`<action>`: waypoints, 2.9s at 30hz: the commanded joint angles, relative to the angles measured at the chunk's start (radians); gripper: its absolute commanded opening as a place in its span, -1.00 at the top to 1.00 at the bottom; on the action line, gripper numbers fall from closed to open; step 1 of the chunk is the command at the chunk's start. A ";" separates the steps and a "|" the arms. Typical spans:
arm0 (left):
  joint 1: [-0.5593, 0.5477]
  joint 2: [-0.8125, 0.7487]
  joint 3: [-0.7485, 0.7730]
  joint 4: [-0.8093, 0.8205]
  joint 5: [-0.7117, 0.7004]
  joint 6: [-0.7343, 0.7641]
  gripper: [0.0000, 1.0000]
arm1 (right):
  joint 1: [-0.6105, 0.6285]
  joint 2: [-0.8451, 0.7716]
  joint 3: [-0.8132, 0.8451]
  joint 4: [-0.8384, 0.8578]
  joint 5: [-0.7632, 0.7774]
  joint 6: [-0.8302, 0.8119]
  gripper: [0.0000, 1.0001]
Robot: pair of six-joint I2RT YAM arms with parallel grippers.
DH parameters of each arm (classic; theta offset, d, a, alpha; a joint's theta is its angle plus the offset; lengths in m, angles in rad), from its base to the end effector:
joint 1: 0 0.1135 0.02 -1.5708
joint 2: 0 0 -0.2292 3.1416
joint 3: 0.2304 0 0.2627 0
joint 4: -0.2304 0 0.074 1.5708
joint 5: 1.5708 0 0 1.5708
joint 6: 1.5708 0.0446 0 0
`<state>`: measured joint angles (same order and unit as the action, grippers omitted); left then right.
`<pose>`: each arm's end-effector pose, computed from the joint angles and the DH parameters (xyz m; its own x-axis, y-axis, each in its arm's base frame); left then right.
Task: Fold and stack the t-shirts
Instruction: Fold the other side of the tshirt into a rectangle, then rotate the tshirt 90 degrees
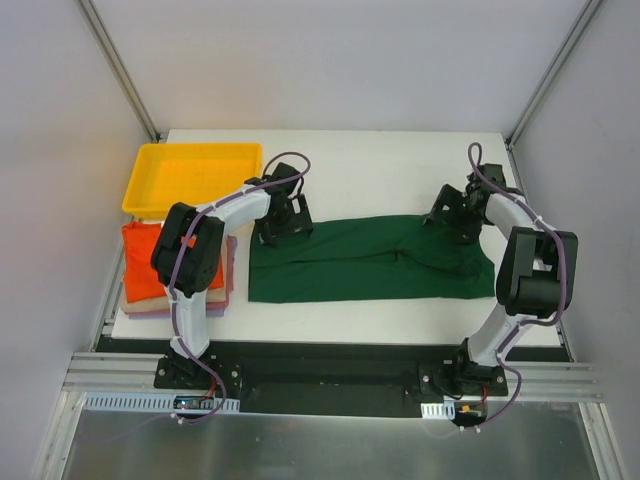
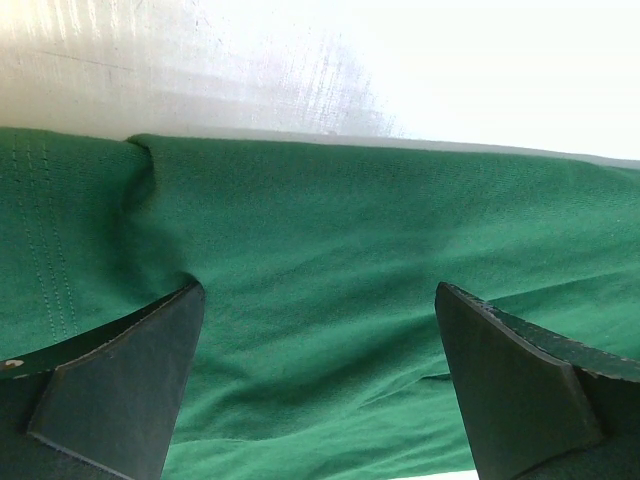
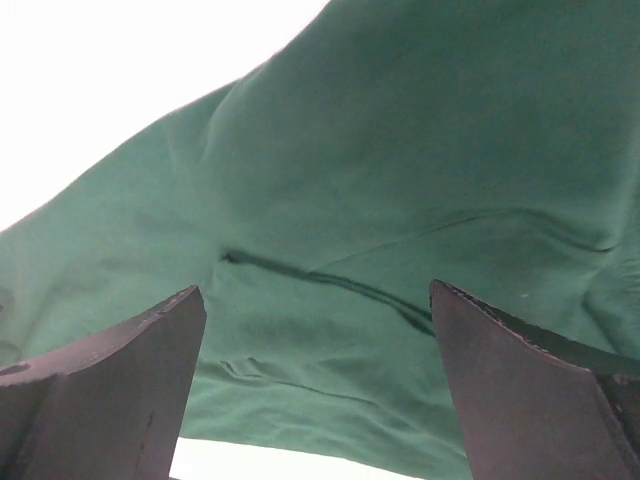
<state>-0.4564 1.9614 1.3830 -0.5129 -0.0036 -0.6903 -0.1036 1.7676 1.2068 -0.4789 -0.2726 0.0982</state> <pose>0.3671 -0.1801 0.1306 -0.8938 -0.2705 -0.3577 -0.1685 0.9417 -0.2913 0.3718 -0.0266 0.1522 -0.8570 0.1841 -0.4813 0.0482 0.9586 0.2807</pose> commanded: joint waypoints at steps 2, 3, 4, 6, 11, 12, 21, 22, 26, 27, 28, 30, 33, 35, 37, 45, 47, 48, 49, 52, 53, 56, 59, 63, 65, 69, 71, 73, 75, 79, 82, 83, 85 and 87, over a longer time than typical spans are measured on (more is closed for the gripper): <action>0.005 -0.030 -0.021 -0.007 -0.007 0.037 -0.98 | 0.045 -0.069 -0.074 -0.030 -0.002 -0.017 -0.92; 0.005 -0.035 -0.024 -0.007 -0.009 0.035 -0.98 | 0.048 -0.089 -0.097 -0.032 0.006 -0.012 -0.92; 0.005 -0.035 -0.027 -0.007 -0.012 0.035 -0.98 | 0.051 -0.109 -0.125 -0.033 0.015 -0.014 -0.92; 0.005 -0.033 -0.029 -0.007 -0.016 0.037 -0.98 | 0.056 -0.169 -0.188 -0.041 0.030 -0.011 -0.92; 0.005 -0.029 -0.033 -0.007 -0.010 0.037 -0.98 | 0.067 -0.356 -0.309 -0.075 0.042 -0.006 -0.92; 0.005 -0.027 -0.033 -0.007 -0.015 0.037 -0.98 | 0.070 -0.391 -0.329 -0.088 0.039 -0.006 -0.92; 0.005 -0.029 -0.044 -0.006 -0.012 0.052 -0.98 | 0.076 -0.585 -0.374 -0.109 0.033 -0.018 -0.92; 0.007 -0.030 -0.045 -0.003 -0.009 0.054 -0.98 | 0.076 -0.568 -0.351 -0.086 0.045 -0.022 -0.92; 0.007 -0.033 -0.050 0.001 -0.004 0.058 -0.98 | 0.077 -0.389 -0.206 0.000 0.026 -0.032 -0.92; 0.007 -0.033 -0.050 0.001 -0.004 0.058 -0.98 | 0.082 -0.335 -0.175 0.019 -0.011 -0.046 -0.92; 0.007 -0.032 -0.050 0.002 -0.001 0.058 -0.98 | 0.094 -0.271 -0.138 0.026 -0.019 -0.046 -0.92; 0.007 -0.029 -0.044 0.002 0.002 0.061 -0.98 | 0.123 -0.159 -0.060 0.014 -0.019 -0.049 -0.92; 0.007 -0.024 -0.044 0.004 0.002 0.061 -0.98 | 0.162 -0.021 0.032 -0.006 -0.017 -0.037 -0.92; 0.007 -0.021 -0.044 0.004 0.002 0.061 -0.98 | 0.183 0.032 0.050 -0.013 -0.039 -0.019 -0.92; 0.007 -0.022 -0.045 0.004 0.002 0.061 -0.98 | 0.212 0.046 0.036 -0.004 -0.040 -0.011 -0.92; 0.012 -0.010 -0.042 0.004 -0.007 0.058 -0.98 | 0.265 -0.049 -0.098 -0.010 -0.079 0.000 -0.92; 0.013 -0.007 -0.044 0.004 -0.003 0.055 -0.98 | 0.286 -0.114 -0.145 -0.015 -0.083 0.005 -0.92; 0.015 -0.007 -0.045 0.004 -0.004 0.055 -0.98 | 0.295 -0.141 -0.162 -0.018 -0.088 0.006 -0.92; 0.016 -0.010 -0.047 0.004 -0.009 0.054 -0.98 | 0.306 -0.169 -0.183 -0.021 -0.094 0.014 -0.92; 0.022 -0.016 -0.055 0.004 -0.024 0.049 -0.98 | 0.343 -0.247 -0.252 -0.033 -0.090 0.037 -0.92; 0.024 -0.021 -0.059 0.004 -0.029 0.048 -0.98 | 0.355 -0.266 -0.269 -0.035 -0.082 0.043 -0.92; 0.030 -0.030 -0.073 0.004 -0.042 0.043 -0.98 | 0.392 -0.330 -0.329 -0.037 -0.054 0.067 -0.92; 0.035 -0.035 -0.081 0.004 -0.052 0.041 -0.98 | 0.441 -0.367 -0.368 -0.035 -0.092 0.072 -0.92; 0.042 -0.038 -0.084 0.004 -0.045 0.044 -0.98 | 0.542 -0.408 -0.374 -0.082 -0.083 0.063 -0.92; 0.044 -0.039 -0.087 0.004 -0.045 0.046 -0.98 | 0.577 -0.454 -0.372 -0.079 -0.082 0.069 -0.92; 0.045 -0.047 -0.090 0.004 -0.044 0.054 -0.98 | 0.578 -0.546 -0.366 -0.067 0.010 0.084 -0.92; 0.045 -0.050 -0.091 0.004 -0.044 0.057 -0.98 | 0.555 -0.551 -0.356 -0.087 0.077 0.096 -0.92; 0.045 -0.056 -0.098 0.004 -0.042 0.058 -0.98 | 0.509 -0.533 -0.343 -0.122 0.131 0.159 -0.92; 0.045 -0.064 -0.104 0.004 -0.044 0.057 -0.98 | 0.420 -0.501 -0.349 -0.129 0.124 0.216 -0.92; 0.045 -0.079 -0.127 0.004 -0.030 0.052 -0.98 | 0.331 -0.395 -0.342 -0.118 0.157 0.242 -0.92; 0.045 -0.097 -0.153 0.004 -0.018 0.043 -0.98 | 0.263 -0.269 -0.293 -0.109 0.138 0.226 -0.92; 0.045 -0.108 -0.165 0.005 -0.006 0.038 -0.98 | 0.243 -0.210 -0.273 -0.090 0.113 0.215 -0.92; 0.041 -0.131 -0.194 0.008 0.002 0.022 -0.98 | 0.203 -0.116 -0.215 -0.082 0.093 0.204 -0.92; 0.030 -0.162 -0.242 0.013 0.027 0.000 -0.98 | 0.179 -0.012 -0.117 -0.090 0.079 0.178 -0.92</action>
<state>-0.4240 1.8565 1.2308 -0.4477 -0.0063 -0.6476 0.1265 1.6146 0.9398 -0.5919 -0.1734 0.3004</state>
